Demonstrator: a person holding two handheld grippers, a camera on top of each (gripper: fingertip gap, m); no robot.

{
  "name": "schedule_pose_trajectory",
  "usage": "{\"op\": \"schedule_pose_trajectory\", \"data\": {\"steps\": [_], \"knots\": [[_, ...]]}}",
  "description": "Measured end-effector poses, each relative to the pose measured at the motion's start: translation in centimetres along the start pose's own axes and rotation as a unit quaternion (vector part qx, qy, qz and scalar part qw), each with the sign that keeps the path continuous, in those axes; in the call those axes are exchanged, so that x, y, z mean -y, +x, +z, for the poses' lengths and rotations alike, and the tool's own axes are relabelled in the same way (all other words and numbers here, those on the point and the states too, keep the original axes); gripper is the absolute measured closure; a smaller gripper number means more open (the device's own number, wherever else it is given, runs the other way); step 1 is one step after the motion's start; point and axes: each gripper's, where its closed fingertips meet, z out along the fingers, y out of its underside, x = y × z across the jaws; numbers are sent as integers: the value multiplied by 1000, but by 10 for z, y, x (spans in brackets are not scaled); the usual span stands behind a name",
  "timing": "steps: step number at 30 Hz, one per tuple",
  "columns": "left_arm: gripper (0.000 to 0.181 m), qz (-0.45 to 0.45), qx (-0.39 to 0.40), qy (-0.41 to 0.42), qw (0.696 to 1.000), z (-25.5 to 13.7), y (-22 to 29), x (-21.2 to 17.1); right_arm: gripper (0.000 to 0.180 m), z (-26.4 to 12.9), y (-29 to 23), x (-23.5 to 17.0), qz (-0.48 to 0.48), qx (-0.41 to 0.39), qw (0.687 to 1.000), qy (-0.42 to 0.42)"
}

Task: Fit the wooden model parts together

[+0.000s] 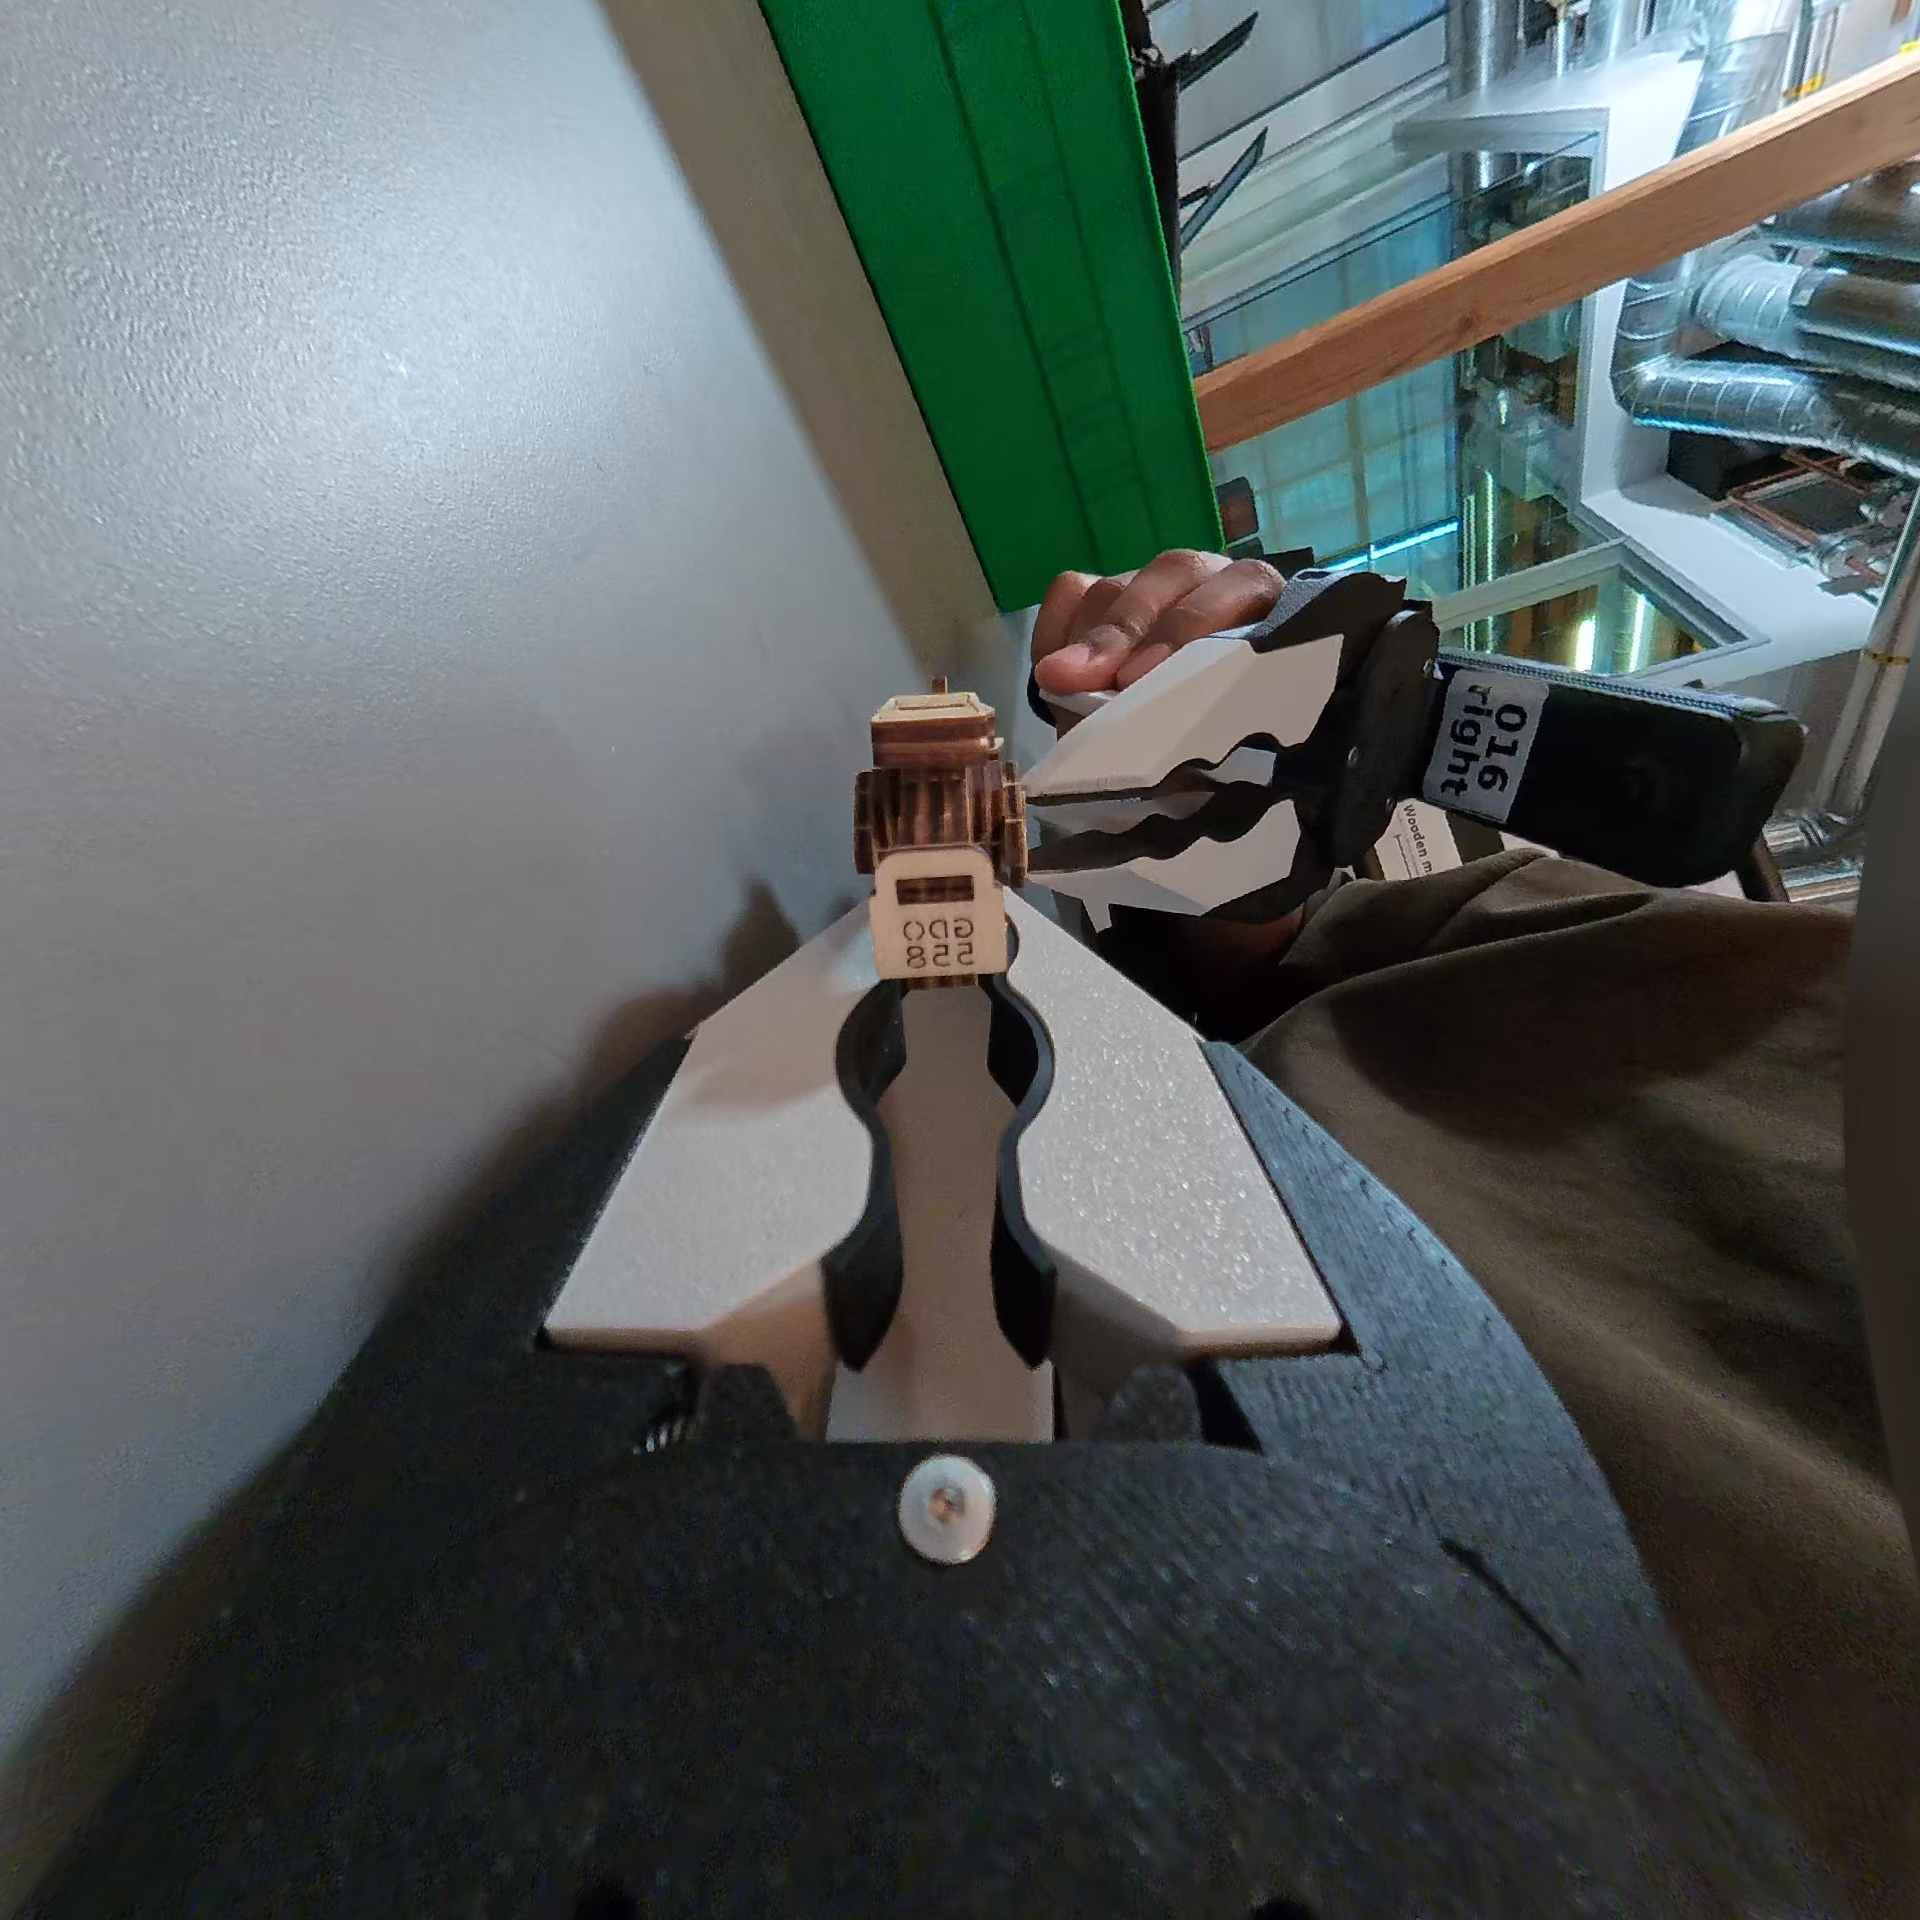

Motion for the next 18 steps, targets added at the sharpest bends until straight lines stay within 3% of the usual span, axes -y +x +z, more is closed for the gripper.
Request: {"op": "schedule_pose_trajectory", "data": {"steps": [18], "knots": [[176, 5, 7, 4, 1000, 0, -1, 1, 169, -2, 3, -3, 4, -3, 1000, -11]]}}
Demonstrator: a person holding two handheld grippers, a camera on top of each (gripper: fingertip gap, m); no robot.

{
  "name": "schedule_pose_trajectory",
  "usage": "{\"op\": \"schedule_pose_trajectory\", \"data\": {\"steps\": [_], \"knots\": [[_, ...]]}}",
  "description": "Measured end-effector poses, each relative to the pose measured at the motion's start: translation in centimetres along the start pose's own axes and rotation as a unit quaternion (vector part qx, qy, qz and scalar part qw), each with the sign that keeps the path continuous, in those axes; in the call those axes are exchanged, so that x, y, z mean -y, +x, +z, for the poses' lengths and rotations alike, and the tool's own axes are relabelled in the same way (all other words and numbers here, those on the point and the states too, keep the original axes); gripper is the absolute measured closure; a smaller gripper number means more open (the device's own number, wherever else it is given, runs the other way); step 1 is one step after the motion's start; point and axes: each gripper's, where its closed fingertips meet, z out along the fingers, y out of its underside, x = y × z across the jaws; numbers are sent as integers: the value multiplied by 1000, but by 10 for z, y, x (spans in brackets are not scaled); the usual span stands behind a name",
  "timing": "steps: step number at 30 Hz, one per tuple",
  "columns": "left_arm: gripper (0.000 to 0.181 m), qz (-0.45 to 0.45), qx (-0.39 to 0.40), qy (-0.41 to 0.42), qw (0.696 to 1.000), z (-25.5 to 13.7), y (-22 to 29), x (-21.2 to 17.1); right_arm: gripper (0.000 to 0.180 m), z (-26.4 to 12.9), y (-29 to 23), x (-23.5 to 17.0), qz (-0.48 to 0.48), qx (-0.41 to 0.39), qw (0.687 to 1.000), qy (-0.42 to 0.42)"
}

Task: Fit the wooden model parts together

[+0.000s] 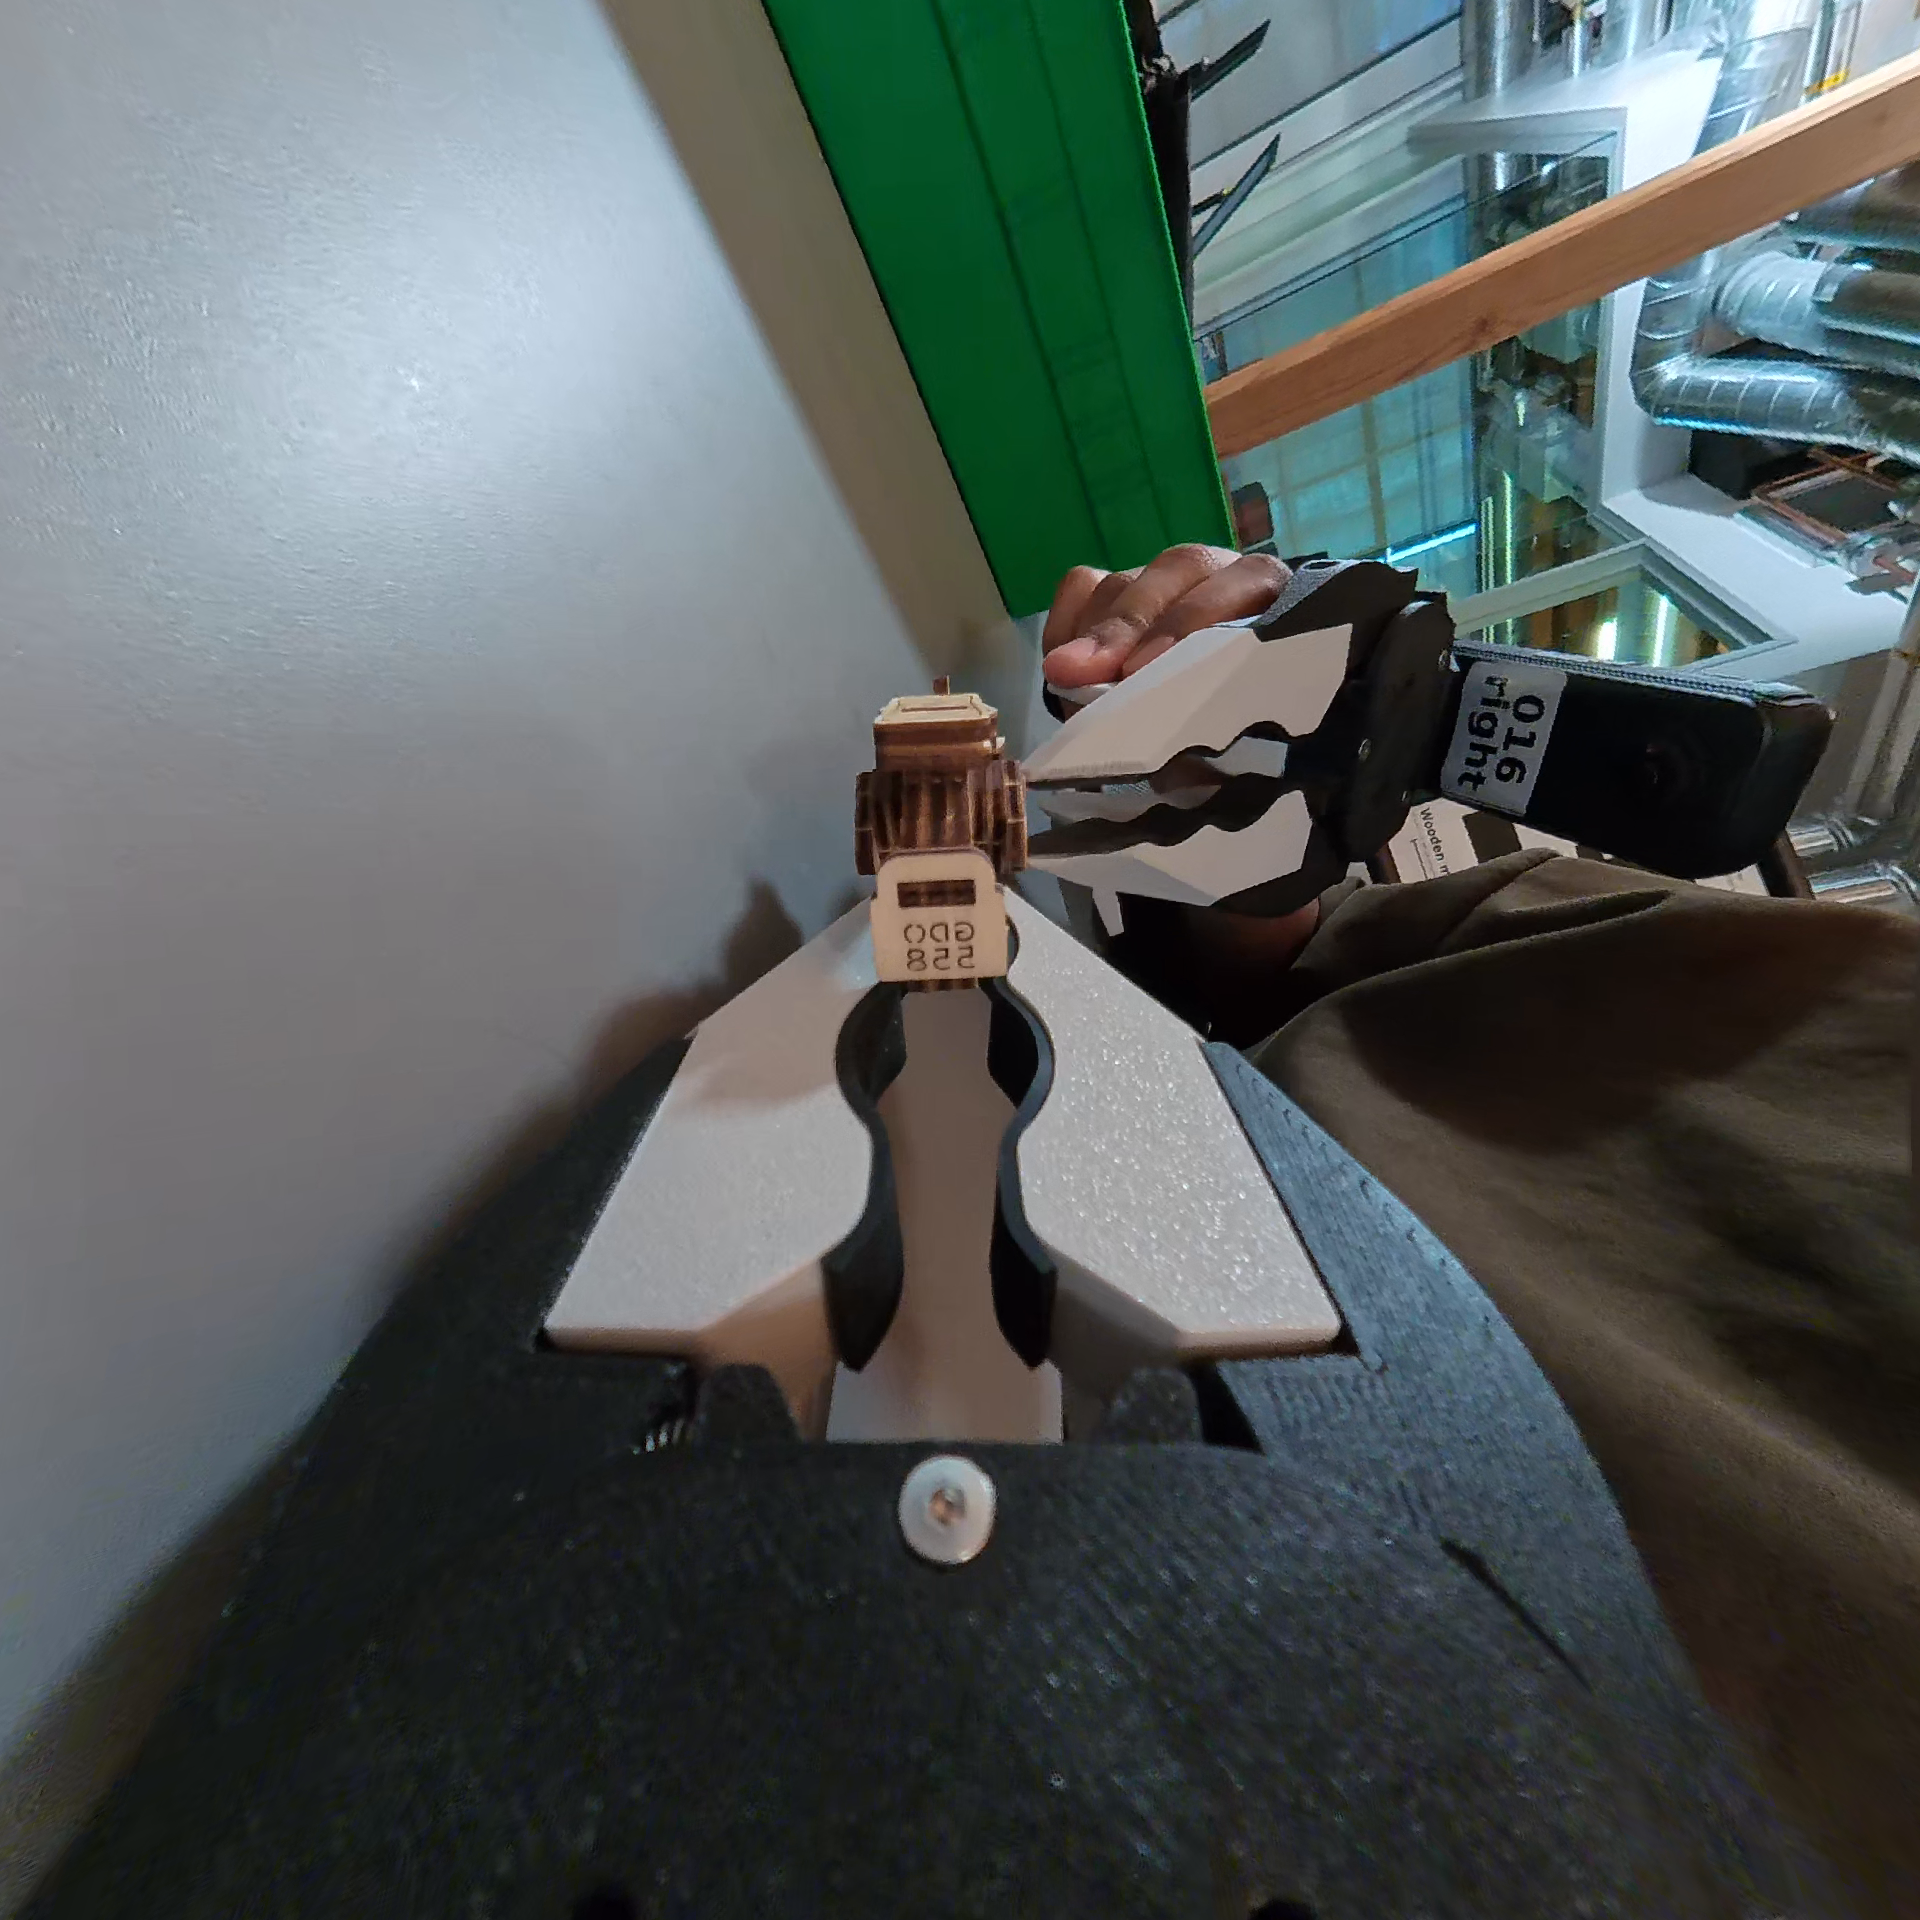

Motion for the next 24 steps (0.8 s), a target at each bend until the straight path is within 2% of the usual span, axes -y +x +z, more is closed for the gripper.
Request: {"op": "schedule_pose_trajectory", "data": {"steps": [13, 24], "knots": [[176, 22, 31, -1, 999, 3, -5, -1, 170, 3, -3, 0, 12, 1, 1000, -24], [176, 39, 50, 0, 998, 4, -8, -2, 169, 4, -5, -5, 70, 27, 996, -45]]}}
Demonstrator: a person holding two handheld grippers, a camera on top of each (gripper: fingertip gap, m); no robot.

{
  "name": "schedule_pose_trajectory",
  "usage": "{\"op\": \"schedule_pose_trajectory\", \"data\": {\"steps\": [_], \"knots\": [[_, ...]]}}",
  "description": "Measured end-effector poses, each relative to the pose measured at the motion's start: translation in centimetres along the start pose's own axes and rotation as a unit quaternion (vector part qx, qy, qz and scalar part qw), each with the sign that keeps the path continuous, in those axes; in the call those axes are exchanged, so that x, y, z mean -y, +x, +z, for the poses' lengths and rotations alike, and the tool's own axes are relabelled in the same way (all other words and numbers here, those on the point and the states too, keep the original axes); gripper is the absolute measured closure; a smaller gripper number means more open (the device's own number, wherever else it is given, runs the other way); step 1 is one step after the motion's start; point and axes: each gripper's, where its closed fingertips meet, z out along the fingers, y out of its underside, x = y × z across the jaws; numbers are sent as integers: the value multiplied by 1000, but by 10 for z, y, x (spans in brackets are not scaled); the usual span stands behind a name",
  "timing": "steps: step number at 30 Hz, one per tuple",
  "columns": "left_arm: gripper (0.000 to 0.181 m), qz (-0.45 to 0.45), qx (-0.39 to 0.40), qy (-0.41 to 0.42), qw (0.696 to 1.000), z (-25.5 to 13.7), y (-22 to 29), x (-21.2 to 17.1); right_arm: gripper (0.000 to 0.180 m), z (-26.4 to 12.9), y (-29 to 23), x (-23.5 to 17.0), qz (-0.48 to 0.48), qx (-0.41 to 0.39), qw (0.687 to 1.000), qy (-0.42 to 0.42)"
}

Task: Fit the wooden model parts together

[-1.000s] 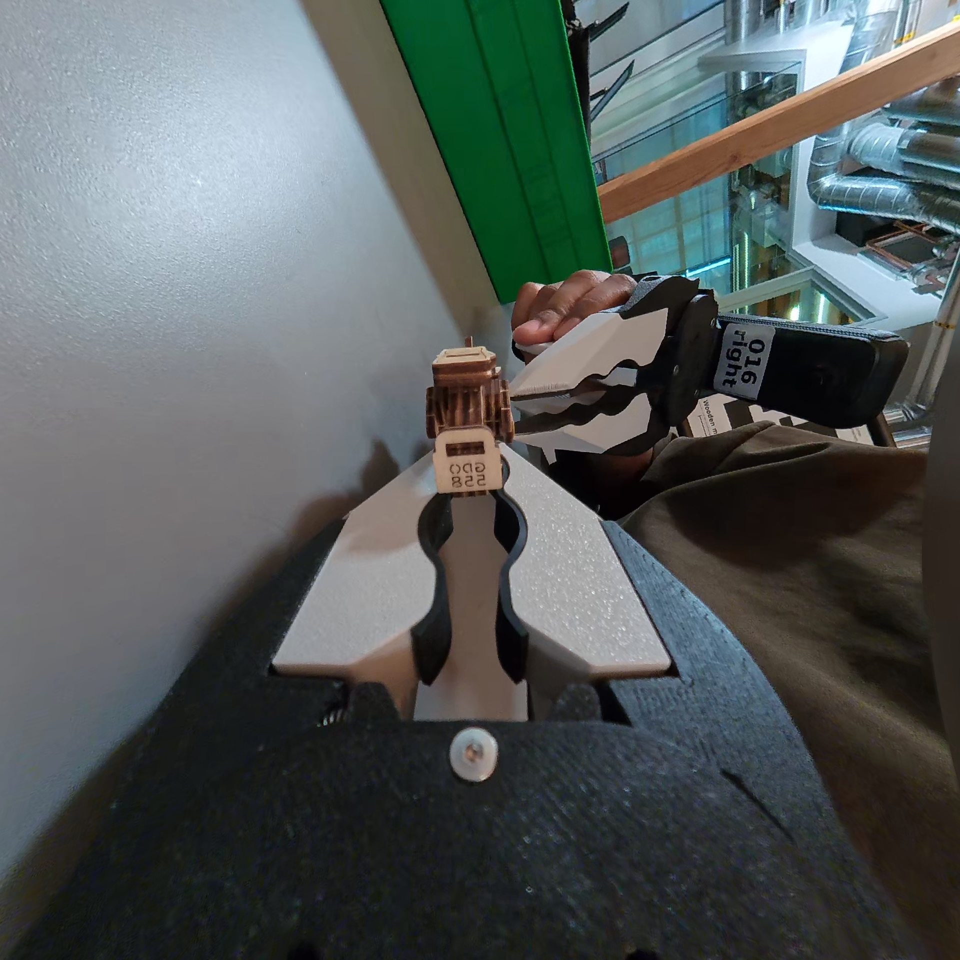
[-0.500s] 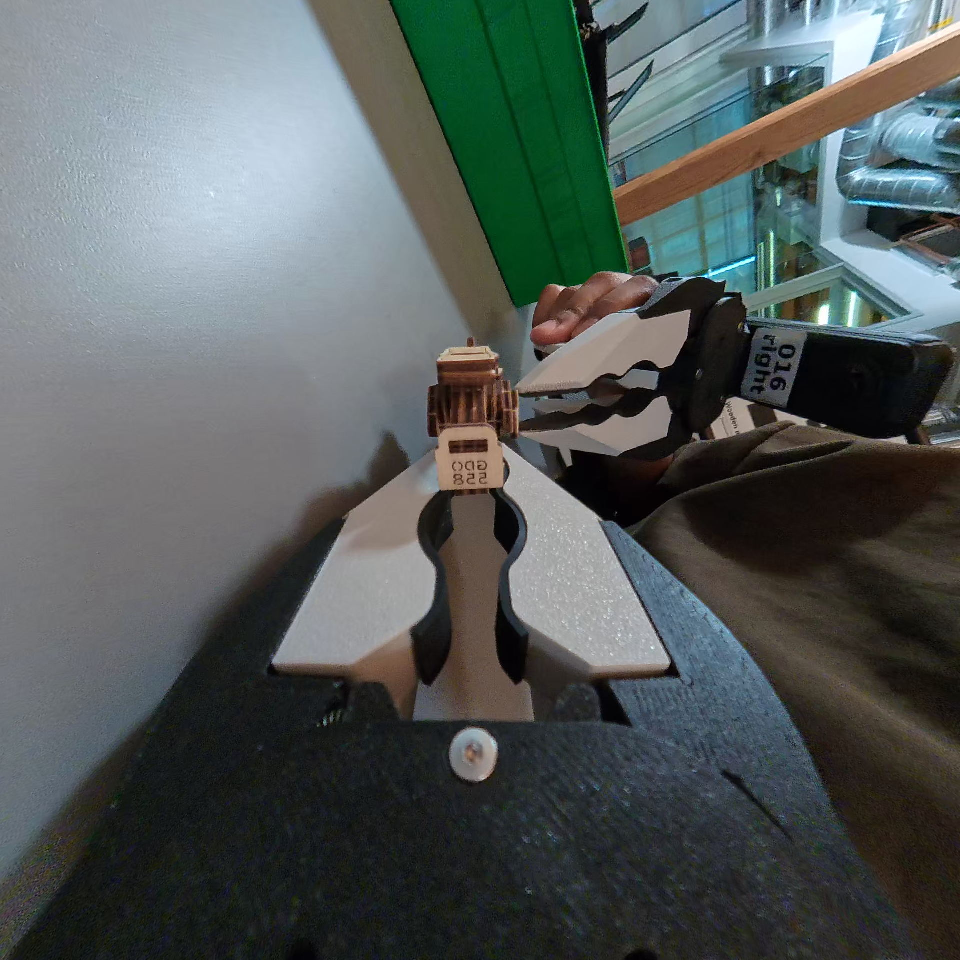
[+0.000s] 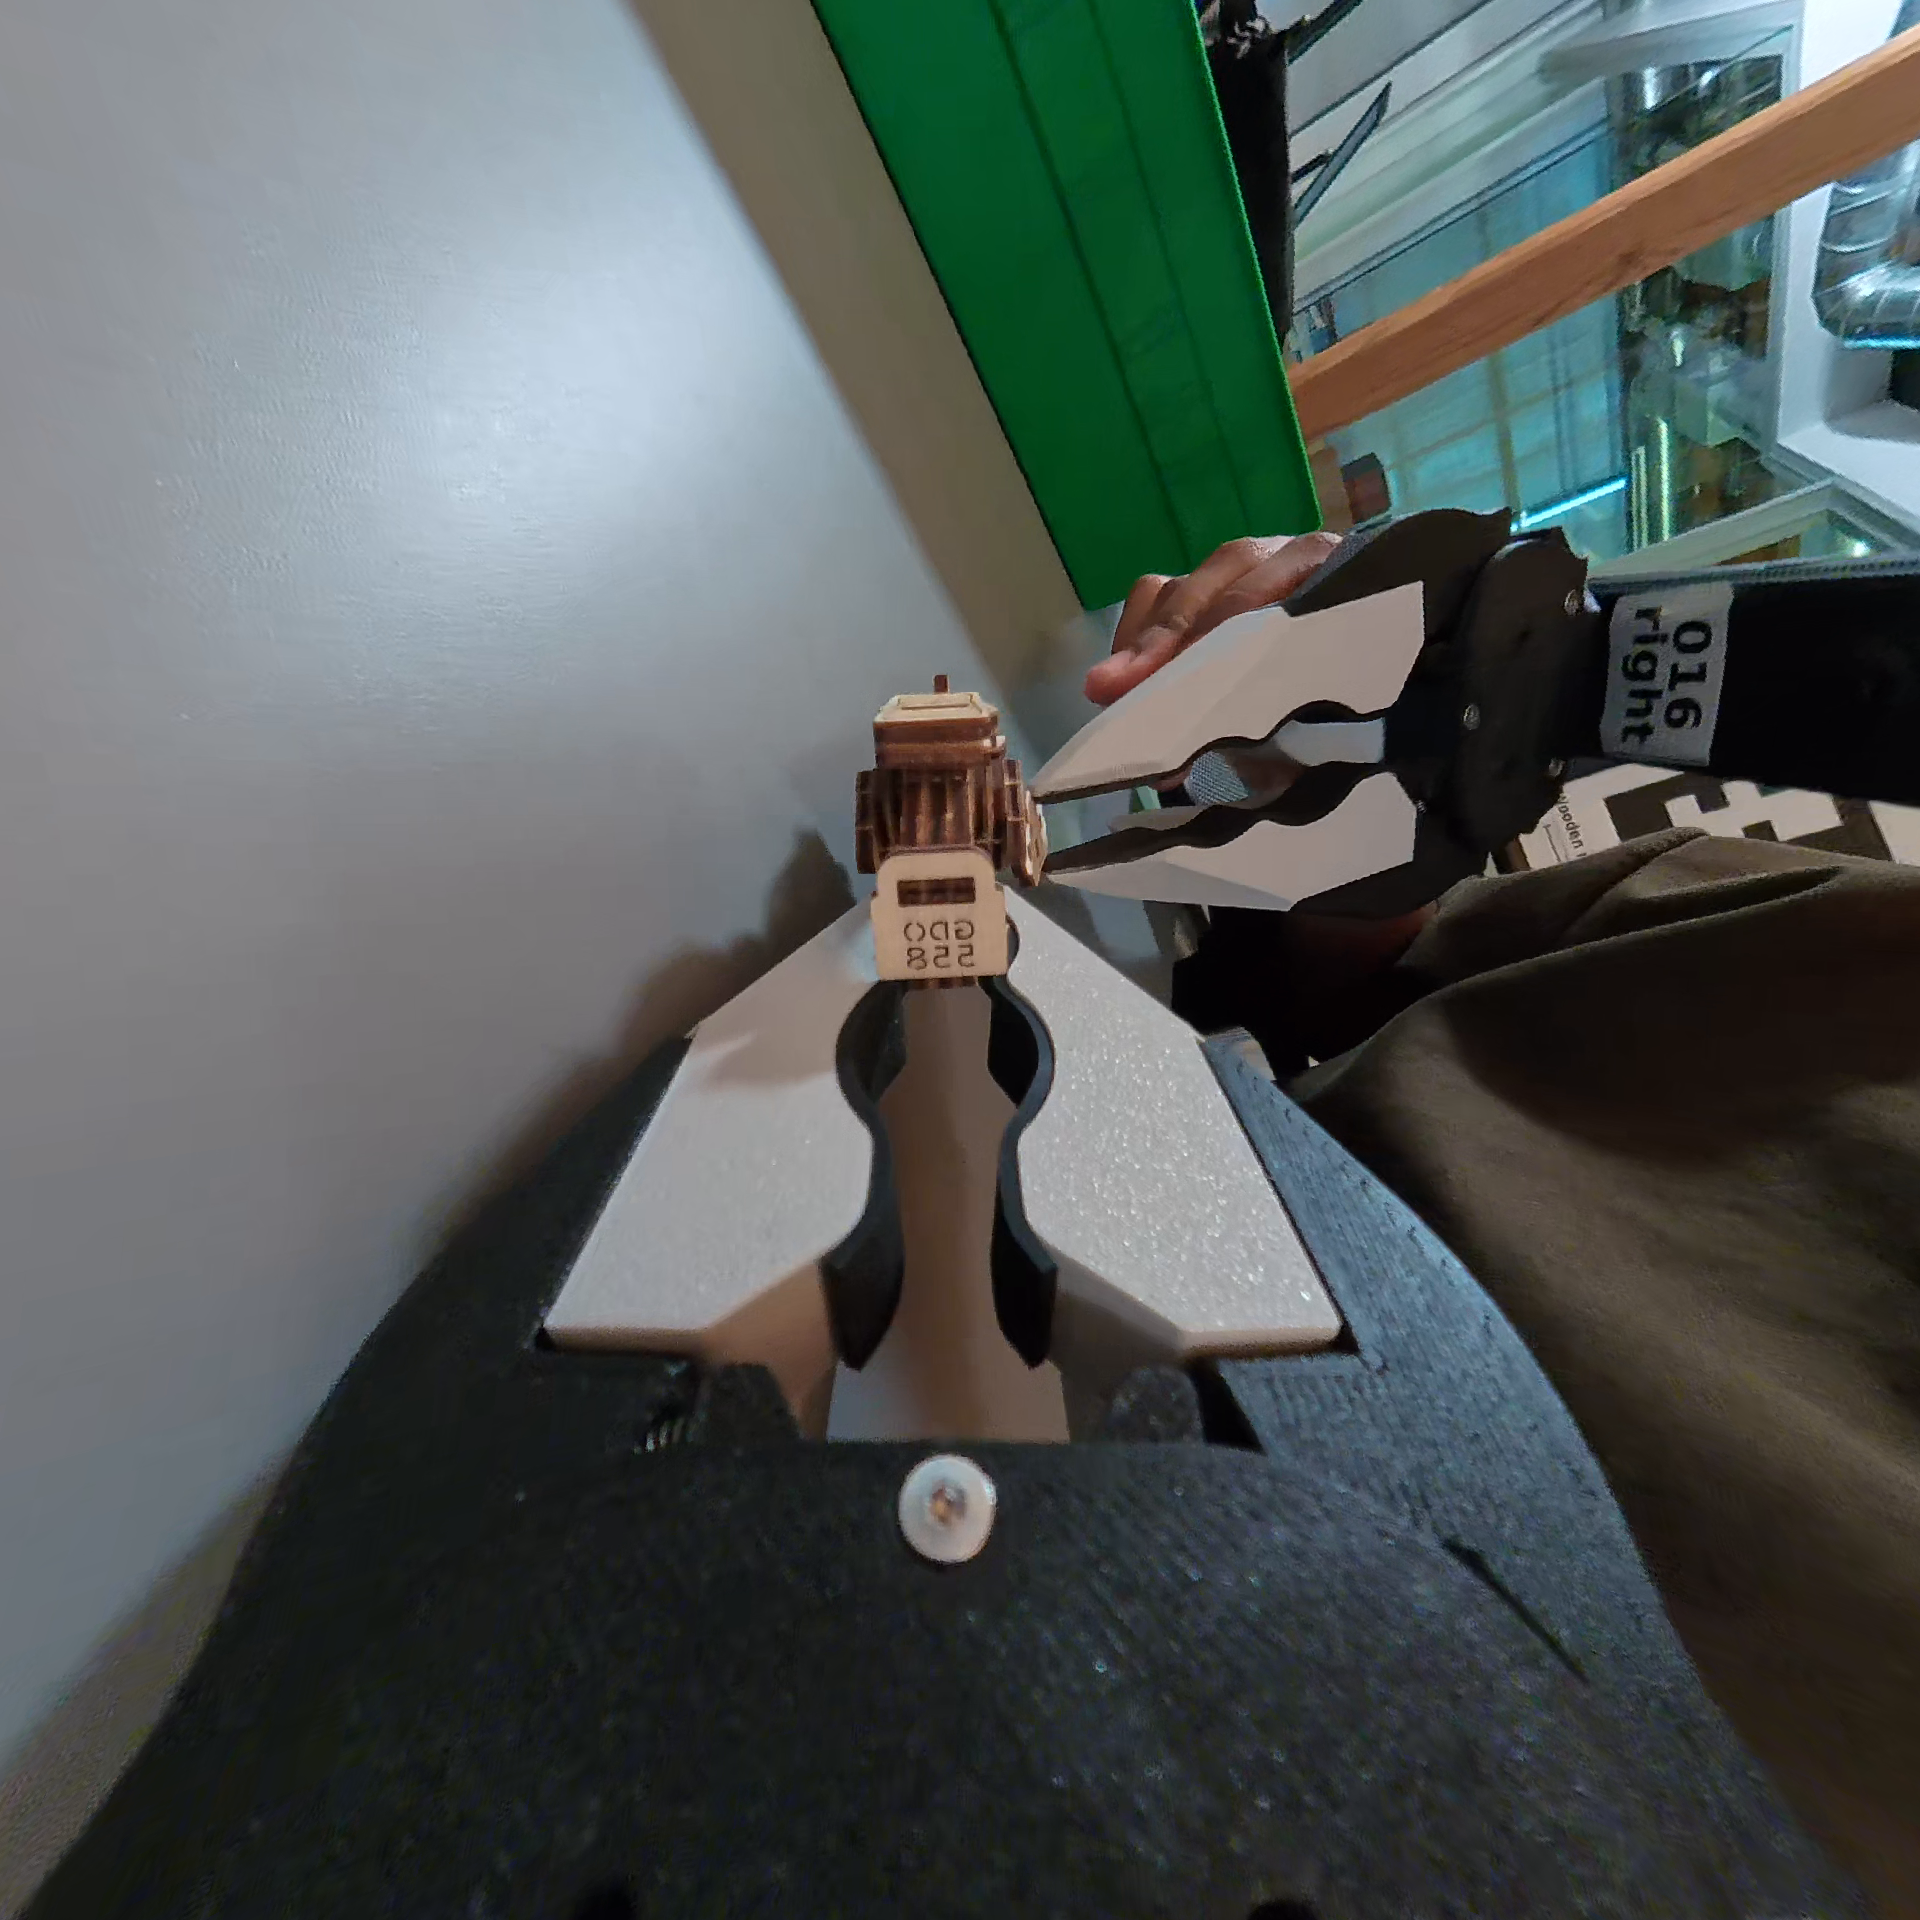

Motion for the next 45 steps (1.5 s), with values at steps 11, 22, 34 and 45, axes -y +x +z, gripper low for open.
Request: {"op": "schedule_pose_trajectory", "data": {"steps": [11, 22, 34, 45], "knots": [[175, 6, -6, -9, 1000, 1, 3, -3, 169, 2, -1, -2, 13, 9, 1000, -2], [175, -6, 0, 4, 1000, -1, -1, 1, 170, 5, 3, 0, -7, -26, 1000, -5], [176, -26, -28, -9, 999, -1, 4, -1, 169, 2, 0, 2, -36, -15, 999, 27], [175, -20, -29, -23, 999, 0, 5, -6, 169, 0, -4, 1, -21, 8, 999, 46]]}}
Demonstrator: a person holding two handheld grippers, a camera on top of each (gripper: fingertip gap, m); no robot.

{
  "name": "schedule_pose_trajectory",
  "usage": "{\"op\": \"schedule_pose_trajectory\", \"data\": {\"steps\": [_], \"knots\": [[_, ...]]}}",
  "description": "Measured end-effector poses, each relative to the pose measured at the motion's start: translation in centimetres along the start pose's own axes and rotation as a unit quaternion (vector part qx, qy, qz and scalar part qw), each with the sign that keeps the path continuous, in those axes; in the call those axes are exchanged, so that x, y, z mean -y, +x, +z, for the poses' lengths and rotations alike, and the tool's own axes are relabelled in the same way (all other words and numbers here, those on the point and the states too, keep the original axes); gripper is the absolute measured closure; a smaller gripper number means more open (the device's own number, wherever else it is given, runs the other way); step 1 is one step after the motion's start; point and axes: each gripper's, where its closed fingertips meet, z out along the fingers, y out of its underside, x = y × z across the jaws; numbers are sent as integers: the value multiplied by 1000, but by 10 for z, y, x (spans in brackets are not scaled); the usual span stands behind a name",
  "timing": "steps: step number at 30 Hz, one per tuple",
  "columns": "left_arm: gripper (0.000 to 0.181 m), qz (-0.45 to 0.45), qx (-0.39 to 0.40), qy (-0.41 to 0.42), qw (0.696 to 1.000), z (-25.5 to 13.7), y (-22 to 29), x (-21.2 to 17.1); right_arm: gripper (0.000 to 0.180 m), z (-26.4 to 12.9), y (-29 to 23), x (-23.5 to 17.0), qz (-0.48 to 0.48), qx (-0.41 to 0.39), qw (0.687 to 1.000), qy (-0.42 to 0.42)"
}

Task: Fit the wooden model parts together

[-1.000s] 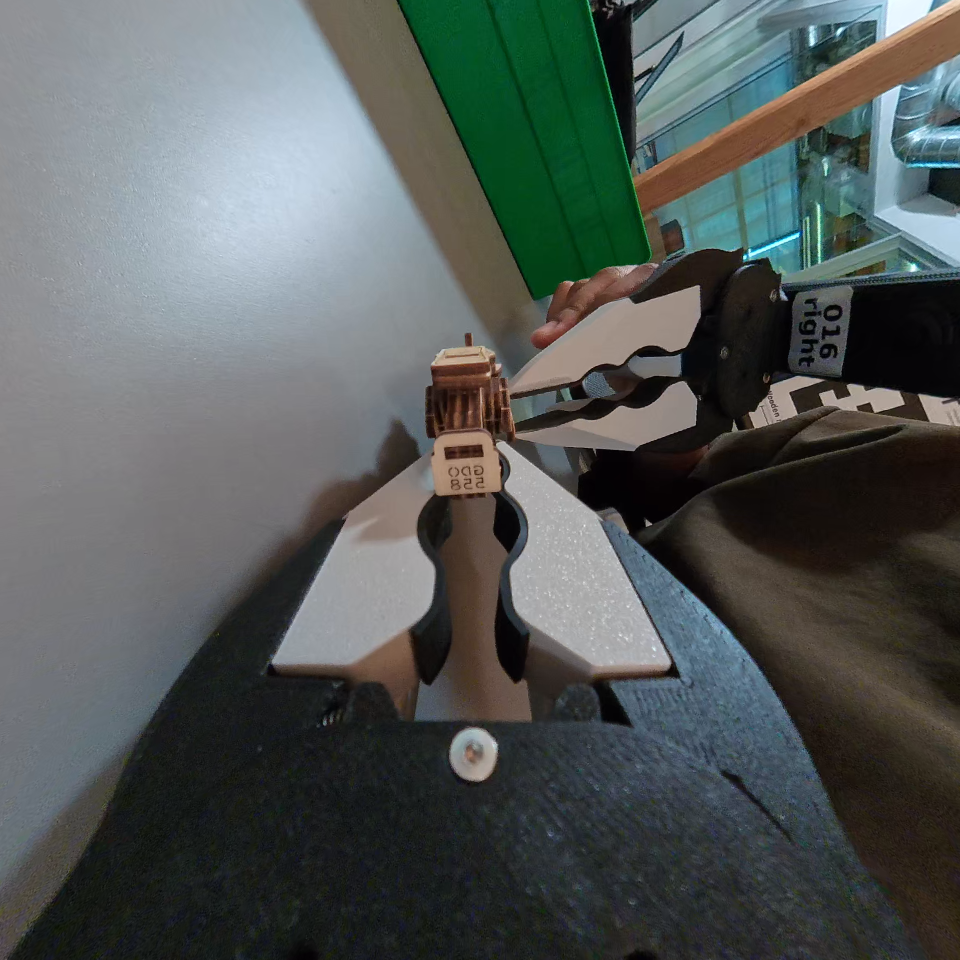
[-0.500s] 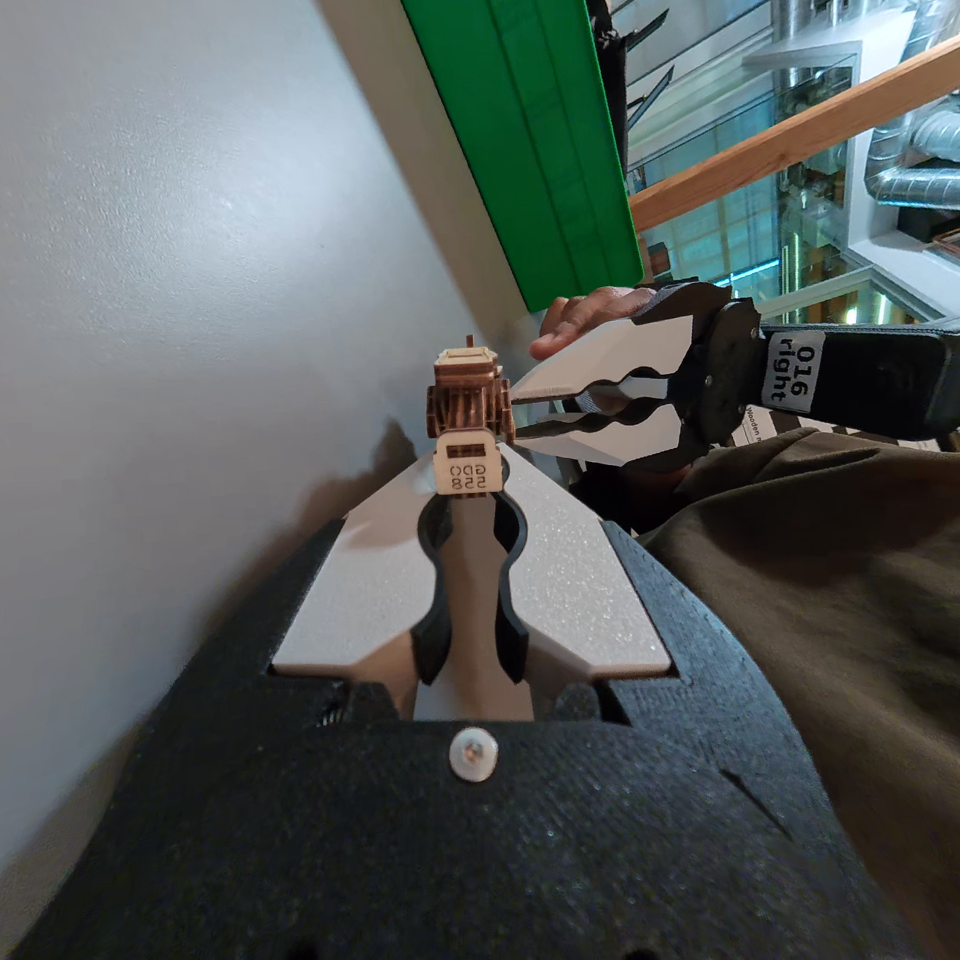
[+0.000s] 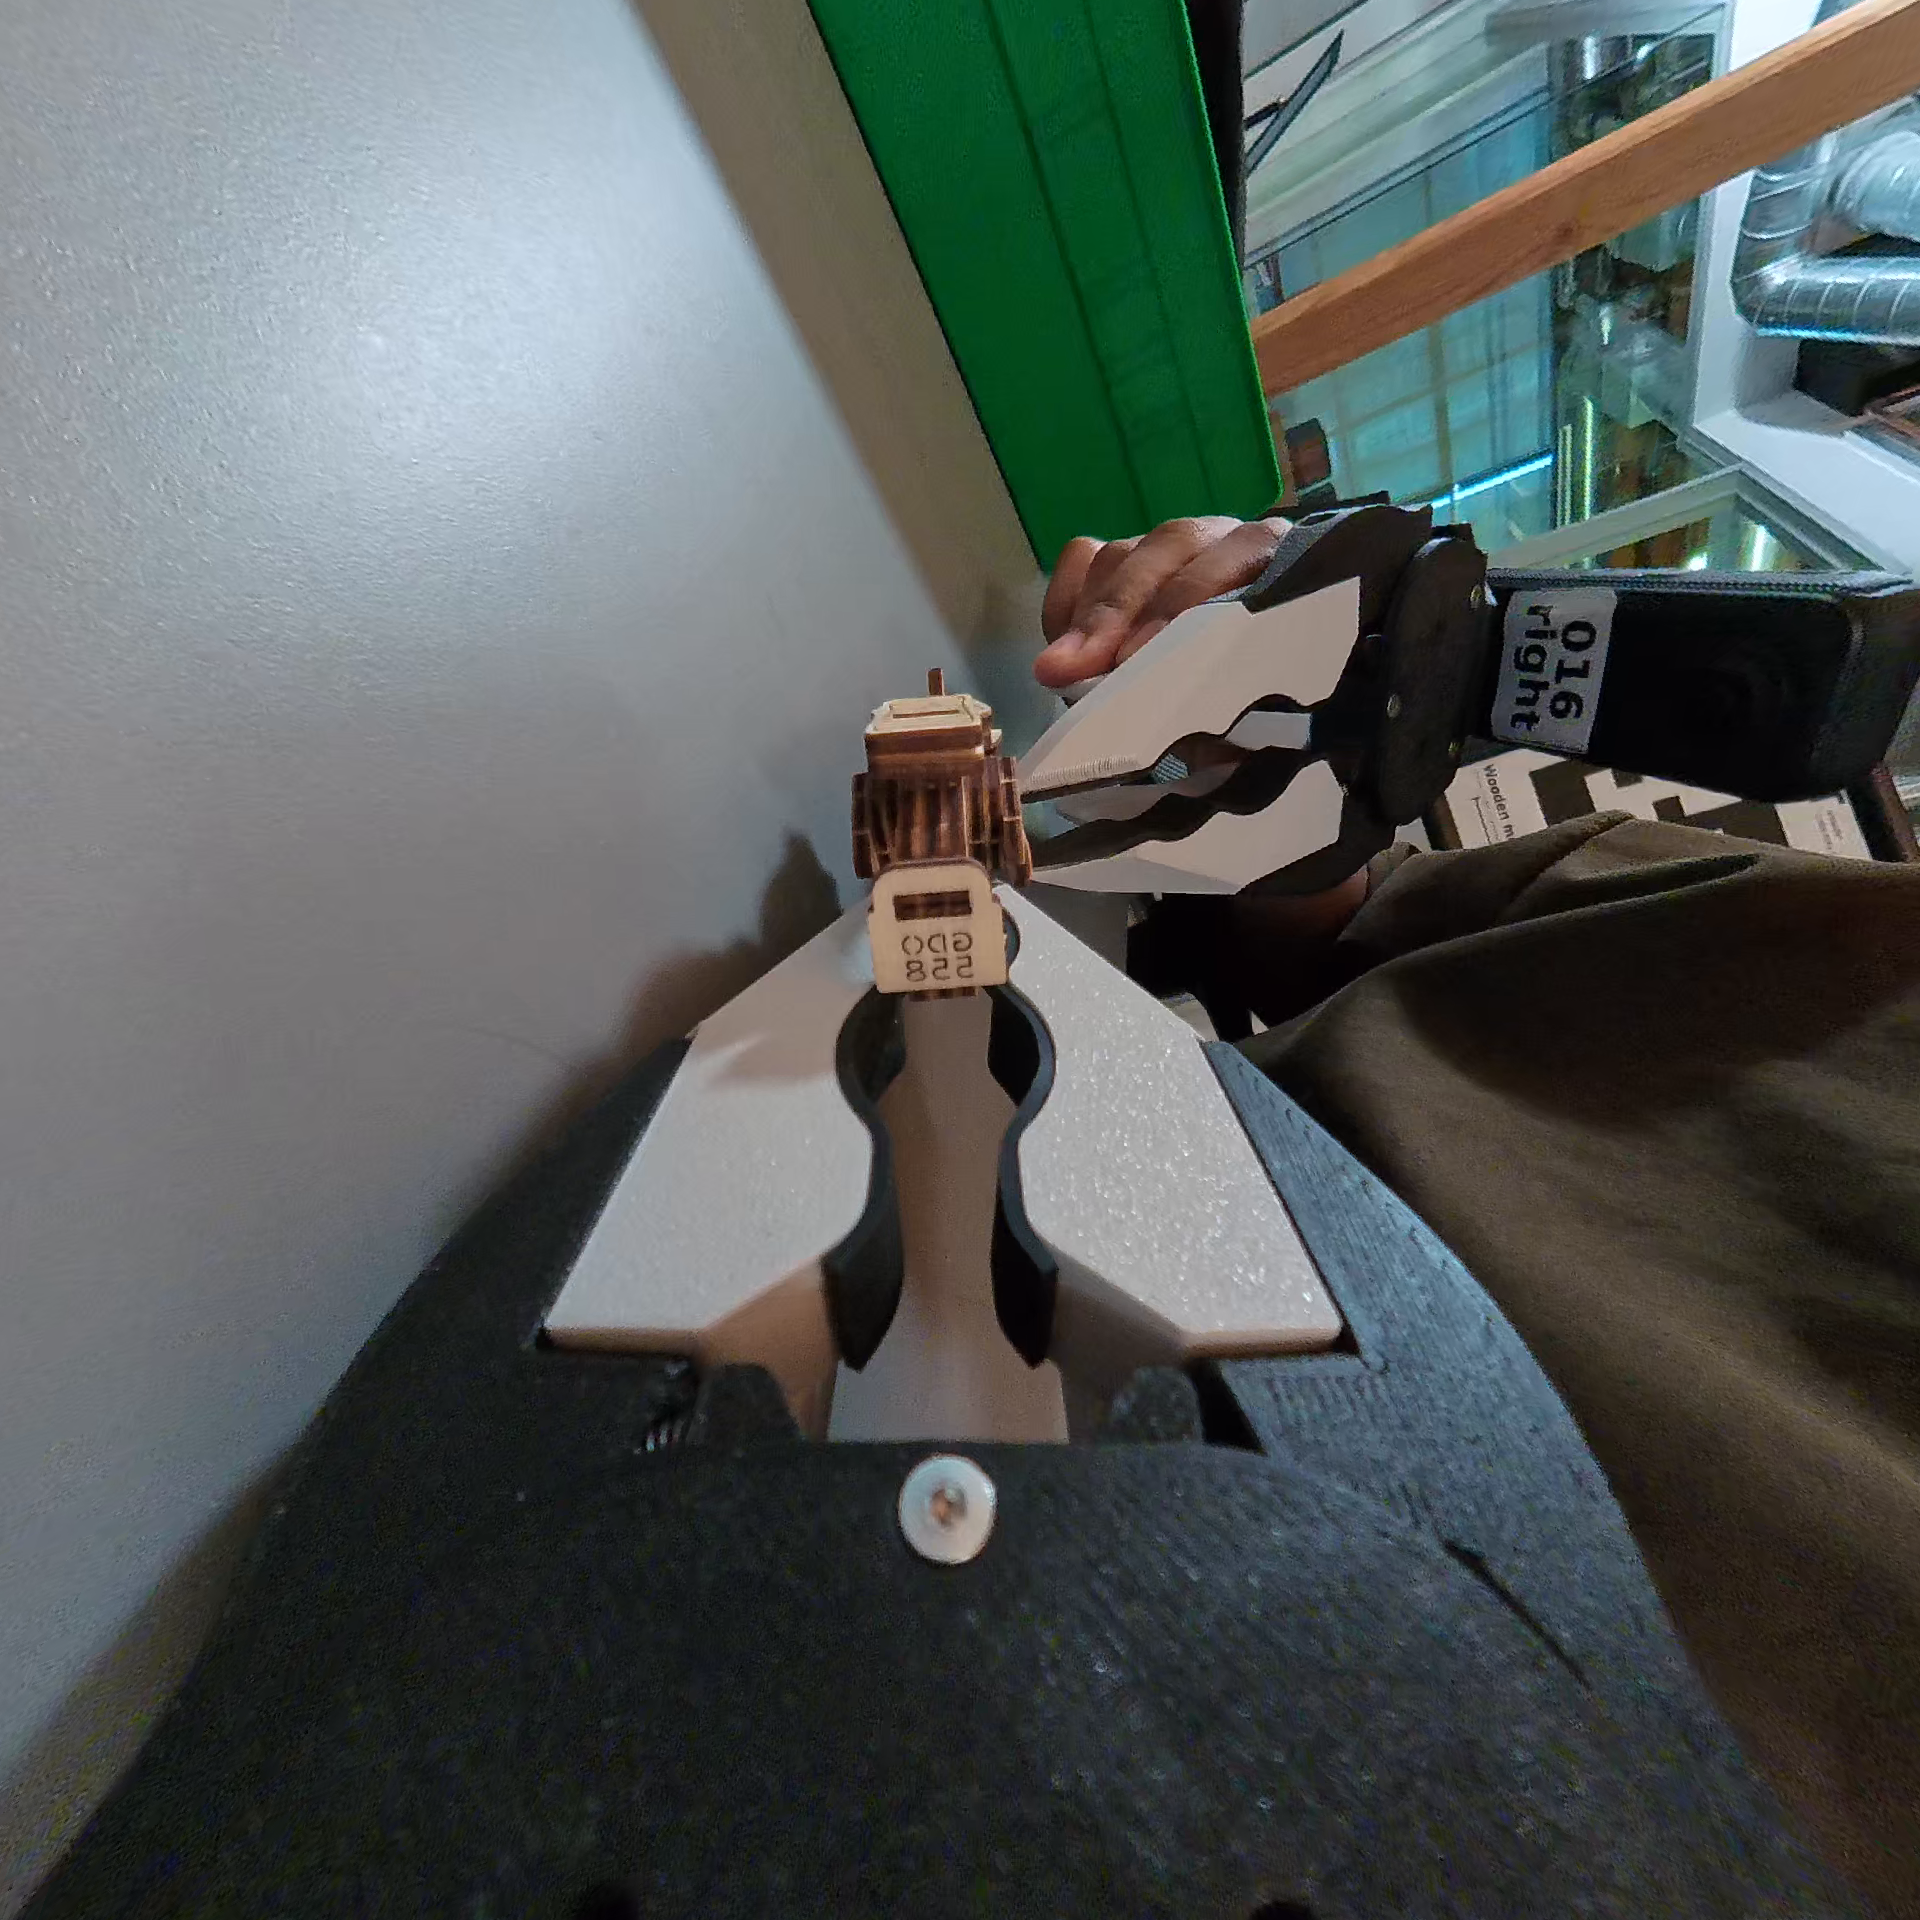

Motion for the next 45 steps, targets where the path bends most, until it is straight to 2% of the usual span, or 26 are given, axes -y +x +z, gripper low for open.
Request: {"op": "schedule_pose_trajectory", "data": {"steps": [11, 27, 40, 45], "knots": [[175, -16, -5, 18, 1000, -3, 0, 5, 169, 3, 5, 3, 7, -25, 1000, 10], [174, -16, -15, 14, 1000, -3, 2, 4, 169, 1, 5, 3, 26, -13, 999, 24], [173, -10, -6, 15, 1000, -3, 0, 4, 169, 4, 7, -2, 29, -20, 999, 5], [166, -9, -10, 13, 1000, -2, 2, 4, 169, 5, 6, -4, 32, -13, 999, 6]]}}
